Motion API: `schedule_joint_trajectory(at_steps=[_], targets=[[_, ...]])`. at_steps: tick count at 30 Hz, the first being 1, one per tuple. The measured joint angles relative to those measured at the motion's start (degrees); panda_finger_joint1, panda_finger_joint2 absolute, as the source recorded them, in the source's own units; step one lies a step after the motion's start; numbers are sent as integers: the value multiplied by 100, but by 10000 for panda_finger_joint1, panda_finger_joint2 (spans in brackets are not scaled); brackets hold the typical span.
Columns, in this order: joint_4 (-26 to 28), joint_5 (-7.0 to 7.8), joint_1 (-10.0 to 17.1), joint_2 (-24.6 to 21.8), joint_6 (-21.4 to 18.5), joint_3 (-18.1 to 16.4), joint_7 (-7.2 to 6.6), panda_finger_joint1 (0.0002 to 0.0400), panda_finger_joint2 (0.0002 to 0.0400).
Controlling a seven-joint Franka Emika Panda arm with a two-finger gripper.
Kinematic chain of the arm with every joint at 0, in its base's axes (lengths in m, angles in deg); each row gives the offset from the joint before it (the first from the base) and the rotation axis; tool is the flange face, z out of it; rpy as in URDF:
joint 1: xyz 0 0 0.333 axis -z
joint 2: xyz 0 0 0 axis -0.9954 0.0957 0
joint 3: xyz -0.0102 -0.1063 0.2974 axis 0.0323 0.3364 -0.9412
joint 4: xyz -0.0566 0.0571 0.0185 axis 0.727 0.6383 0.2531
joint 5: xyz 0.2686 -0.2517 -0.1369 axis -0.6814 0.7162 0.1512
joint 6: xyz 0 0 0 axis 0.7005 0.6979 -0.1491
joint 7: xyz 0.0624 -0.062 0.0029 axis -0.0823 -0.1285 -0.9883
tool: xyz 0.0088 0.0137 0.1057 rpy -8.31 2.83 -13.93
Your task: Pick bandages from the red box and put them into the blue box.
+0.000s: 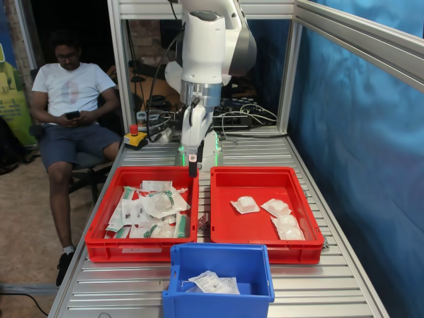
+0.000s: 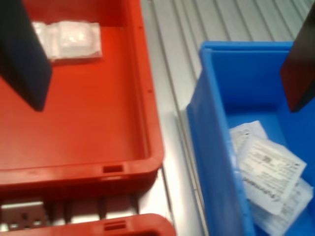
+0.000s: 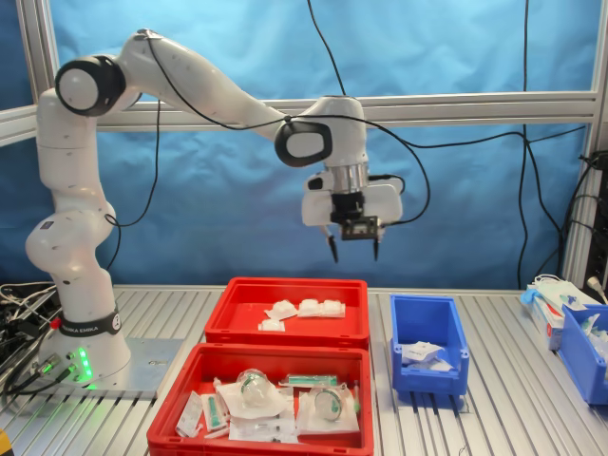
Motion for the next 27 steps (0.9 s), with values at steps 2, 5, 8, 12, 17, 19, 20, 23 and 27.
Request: schedule_joint_trajectory(at_steps=[2,5,8,12,17,19,20,23,27], targets=[[-149,9,1,-224,-222,-21,0,400,400],[-225,13,12,-372,-332,-57,0,400,400],[-295,17,71,-531,-422,-151,0,400,400],[-380,21,201,-677,-500,-310,0,400,400],[-484,22,282,-739,-536,-401,0,400,400],[-518,22,298,-742,-545,-416,0,400,400],[-534,22,303,-742,-549,-421,0,400,400],[-584,22,317,-743,-555,-432,0,400,400],[-662,22,339,-743,-565,-447,0,400,400]])
